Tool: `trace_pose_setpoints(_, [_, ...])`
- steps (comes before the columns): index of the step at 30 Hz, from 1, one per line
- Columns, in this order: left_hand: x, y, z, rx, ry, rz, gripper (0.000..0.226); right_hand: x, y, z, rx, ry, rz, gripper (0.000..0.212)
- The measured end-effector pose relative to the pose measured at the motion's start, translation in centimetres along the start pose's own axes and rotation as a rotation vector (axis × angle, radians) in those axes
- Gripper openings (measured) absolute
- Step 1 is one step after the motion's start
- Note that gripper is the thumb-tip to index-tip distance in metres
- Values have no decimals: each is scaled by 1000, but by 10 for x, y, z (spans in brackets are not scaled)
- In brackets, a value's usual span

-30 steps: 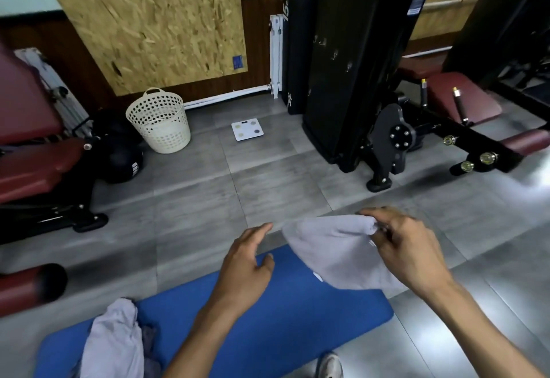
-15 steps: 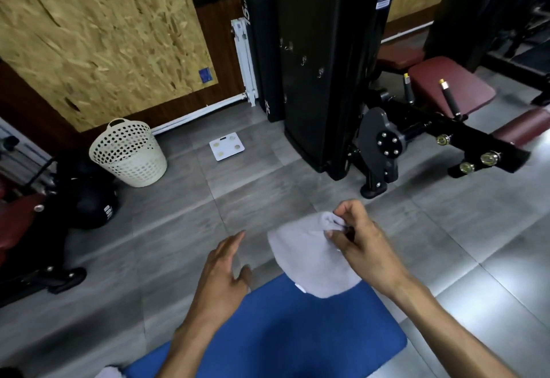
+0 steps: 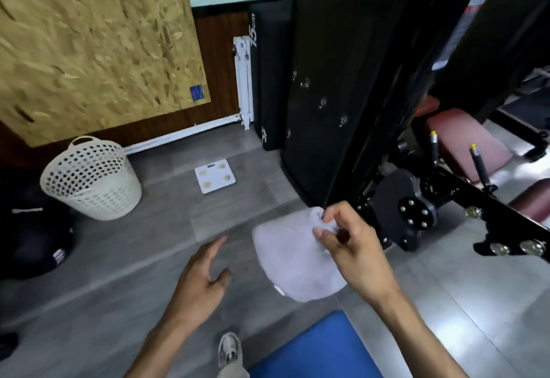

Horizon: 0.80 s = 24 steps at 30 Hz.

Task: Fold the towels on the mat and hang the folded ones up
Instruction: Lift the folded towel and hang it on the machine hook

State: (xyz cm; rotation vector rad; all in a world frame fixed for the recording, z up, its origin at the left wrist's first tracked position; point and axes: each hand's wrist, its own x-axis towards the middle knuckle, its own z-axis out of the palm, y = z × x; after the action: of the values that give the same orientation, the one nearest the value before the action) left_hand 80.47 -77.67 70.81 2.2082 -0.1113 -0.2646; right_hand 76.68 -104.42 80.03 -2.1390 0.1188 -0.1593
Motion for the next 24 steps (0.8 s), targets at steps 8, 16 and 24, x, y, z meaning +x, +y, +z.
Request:
trace_pose_setpoints(8, [178,13,-84,6,-58,97,59,156,-20,57,87,137,36,10])
trace_pose_setpoints(16, [304,52,-117,-80,-85,148,54,282,-32,57,89,86,42,13])
trace_pose_setpoints(24, [480,114,-122,-99,-114,172,47,435,-18,26,153,13,-15,9])
